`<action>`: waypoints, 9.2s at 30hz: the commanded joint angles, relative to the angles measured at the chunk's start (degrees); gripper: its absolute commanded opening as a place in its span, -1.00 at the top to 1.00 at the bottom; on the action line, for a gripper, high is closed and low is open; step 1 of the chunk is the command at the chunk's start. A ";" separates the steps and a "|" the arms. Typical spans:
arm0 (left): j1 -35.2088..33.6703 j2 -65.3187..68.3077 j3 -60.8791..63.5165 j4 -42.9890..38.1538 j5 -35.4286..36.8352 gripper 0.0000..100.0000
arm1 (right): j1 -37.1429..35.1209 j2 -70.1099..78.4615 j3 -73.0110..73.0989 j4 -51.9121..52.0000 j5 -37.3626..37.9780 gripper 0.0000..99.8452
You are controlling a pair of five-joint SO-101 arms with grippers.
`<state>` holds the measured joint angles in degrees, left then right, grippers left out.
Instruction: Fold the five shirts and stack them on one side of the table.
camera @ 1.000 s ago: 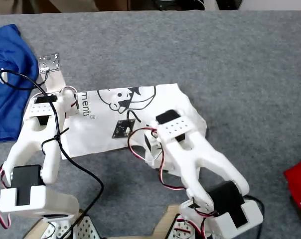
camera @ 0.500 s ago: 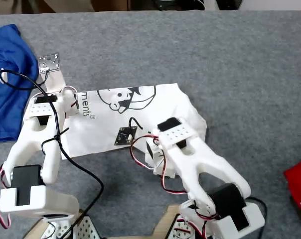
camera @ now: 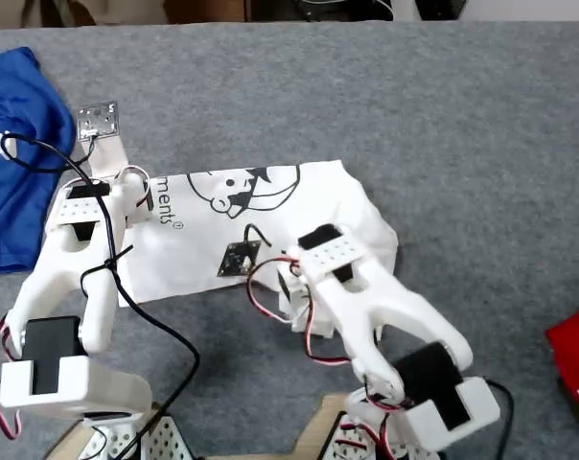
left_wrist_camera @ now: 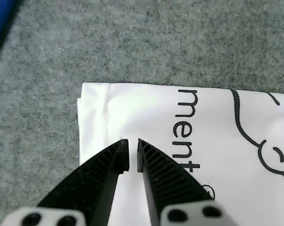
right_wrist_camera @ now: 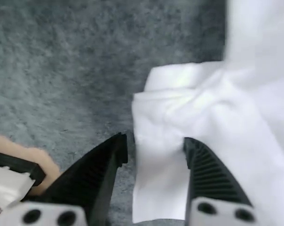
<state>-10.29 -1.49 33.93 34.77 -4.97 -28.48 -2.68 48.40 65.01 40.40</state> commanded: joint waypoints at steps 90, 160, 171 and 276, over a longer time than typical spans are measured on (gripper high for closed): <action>0.35 -0.13 -1.93 -0.70 -0.70 0.90 | 10.42 24.48 -66.07 32.88 13.98 0.96; -9.49 54.02 -72.88 61.19 -6.24 0.92 | 15.96 26.86 -89.27 37.27 -7.12 0.96; -13.45 61.32 -87.91 65.93 -6.68 0.96 | 15.96 26.77 -89.36 37.36 -7.12 0.96; -35.52 46.02 -97.67 65.76 13.80 0.67 | -0.57 33.19 -96.57 37.36 -16.09 0.91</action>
<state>-40.97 43.34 -64.79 100.18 9.98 -25.05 24.66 -36.09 101.41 24.66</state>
